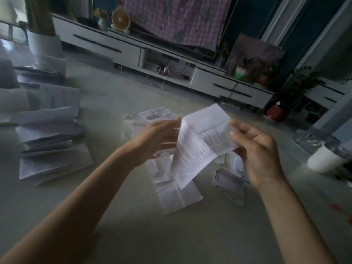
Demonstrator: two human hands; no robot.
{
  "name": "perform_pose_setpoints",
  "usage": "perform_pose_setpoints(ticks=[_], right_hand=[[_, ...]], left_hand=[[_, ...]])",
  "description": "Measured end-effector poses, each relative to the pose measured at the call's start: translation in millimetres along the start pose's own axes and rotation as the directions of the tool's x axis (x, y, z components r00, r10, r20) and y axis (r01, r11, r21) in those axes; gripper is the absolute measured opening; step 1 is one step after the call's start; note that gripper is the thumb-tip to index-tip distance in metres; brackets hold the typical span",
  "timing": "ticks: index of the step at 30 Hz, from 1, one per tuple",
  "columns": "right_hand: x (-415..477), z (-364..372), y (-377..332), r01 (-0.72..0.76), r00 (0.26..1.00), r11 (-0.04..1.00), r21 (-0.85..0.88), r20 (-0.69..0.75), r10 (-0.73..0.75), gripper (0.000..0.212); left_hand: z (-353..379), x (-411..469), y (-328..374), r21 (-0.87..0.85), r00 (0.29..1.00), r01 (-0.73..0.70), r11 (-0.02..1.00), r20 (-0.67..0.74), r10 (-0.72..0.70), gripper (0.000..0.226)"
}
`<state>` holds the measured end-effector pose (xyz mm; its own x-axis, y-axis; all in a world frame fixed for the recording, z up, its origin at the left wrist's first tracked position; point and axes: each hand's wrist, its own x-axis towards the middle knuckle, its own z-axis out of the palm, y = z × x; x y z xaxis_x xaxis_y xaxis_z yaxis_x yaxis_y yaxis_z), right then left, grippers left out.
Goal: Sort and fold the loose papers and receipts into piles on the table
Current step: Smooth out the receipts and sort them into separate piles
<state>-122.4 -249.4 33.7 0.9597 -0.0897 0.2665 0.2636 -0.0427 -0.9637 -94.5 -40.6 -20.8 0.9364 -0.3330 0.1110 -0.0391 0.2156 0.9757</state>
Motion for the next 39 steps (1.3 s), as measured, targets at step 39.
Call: perform_pose_setpoints(ticks=[39], right_hand=[[-12, 10, 46, -0.102, 0.991, 0.979, -0.178, 0.062, 0.115, 0.018]], left_hand=[[39, -5, -19, 0.017, 0.994, 0.092, 0.996, -0.055, -0.091, 0.009]])
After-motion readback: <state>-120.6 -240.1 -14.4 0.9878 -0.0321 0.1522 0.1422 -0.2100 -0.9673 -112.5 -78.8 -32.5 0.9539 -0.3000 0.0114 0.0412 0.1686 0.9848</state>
